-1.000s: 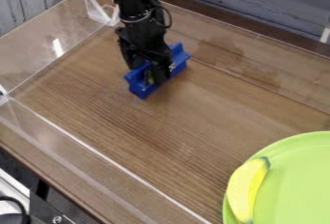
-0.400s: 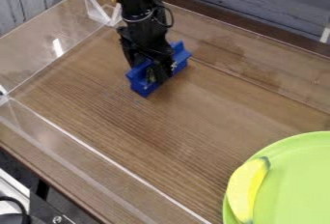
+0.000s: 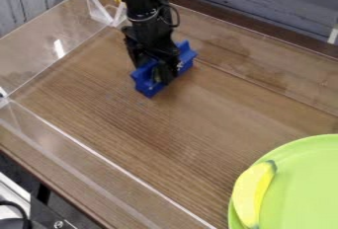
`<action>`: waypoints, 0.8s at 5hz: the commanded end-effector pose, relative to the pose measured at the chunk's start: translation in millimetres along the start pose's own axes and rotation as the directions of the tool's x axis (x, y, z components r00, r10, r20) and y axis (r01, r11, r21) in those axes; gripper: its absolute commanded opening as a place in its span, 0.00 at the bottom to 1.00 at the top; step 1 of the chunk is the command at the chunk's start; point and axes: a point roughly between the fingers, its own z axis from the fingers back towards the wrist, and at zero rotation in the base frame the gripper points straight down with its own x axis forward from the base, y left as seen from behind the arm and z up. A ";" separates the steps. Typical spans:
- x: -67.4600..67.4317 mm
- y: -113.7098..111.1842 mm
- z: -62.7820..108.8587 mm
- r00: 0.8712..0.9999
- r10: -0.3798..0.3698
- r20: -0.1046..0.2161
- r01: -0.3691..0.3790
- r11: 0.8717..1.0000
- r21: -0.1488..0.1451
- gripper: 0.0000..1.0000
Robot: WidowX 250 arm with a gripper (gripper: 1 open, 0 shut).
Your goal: Put the blue object in the green plate
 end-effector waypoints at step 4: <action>6.2 -7.1 -3.1 1.000 -0.024 -0.009 0.024 1.000 -0.004 0.00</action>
